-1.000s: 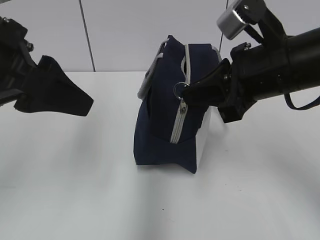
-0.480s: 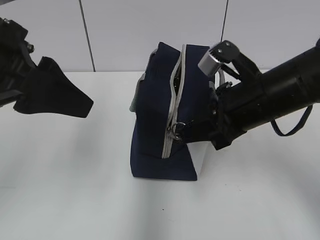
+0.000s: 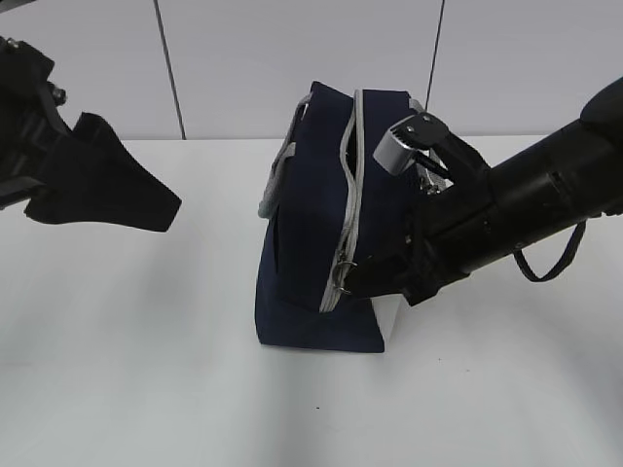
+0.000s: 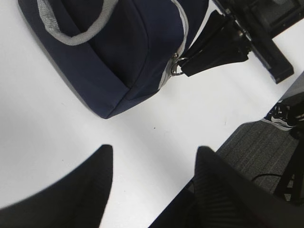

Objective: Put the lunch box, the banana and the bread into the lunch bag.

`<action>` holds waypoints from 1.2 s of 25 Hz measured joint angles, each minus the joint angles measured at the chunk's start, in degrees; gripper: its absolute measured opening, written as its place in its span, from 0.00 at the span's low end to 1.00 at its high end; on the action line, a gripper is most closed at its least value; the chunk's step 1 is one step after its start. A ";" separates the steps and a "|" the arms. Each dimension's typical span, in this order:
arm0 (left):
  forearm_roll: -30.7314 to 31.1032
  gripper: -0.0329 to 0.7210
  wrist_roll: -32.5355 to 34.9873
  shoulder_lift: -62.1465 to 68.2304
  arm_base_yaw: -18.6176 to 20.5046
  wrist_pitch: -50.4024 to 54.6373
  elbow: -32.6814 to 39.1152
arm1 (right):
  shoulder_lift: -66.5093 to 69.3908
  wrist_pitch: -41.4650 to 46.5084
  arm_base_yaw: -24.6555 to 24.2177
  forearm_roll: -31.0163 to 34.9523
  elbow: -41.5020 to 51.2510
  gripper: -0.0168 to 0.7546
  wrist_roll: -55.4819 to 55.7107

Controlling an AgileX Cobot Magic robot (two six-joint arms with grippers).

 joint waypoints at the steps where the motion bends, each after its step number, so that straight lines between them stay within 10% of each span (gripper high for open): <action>1: 0.00 0.56 0.00 0.00 0.00 0.00 0.00 | 0.00 -0.34 0.00 0.00 0.00 0.00 0.00; 12: 0.00 0.55 0.00 0.00 0.00 0.00 0.00 | 0.00 -1.25 0.00 0.00 0.00 0.03 0.10; 22: 0.00 0.55 0.00 0.00 0.00 0.23 0.00 | 0.00 2.44 0.00 -4.41 0.00 0.60 4.61; 30: 0.00 0.55 0.00 0.00 0.00 0.41 0.00 | 0.00 -0.07 0.00 -7.81 4.27 0.66 -0.53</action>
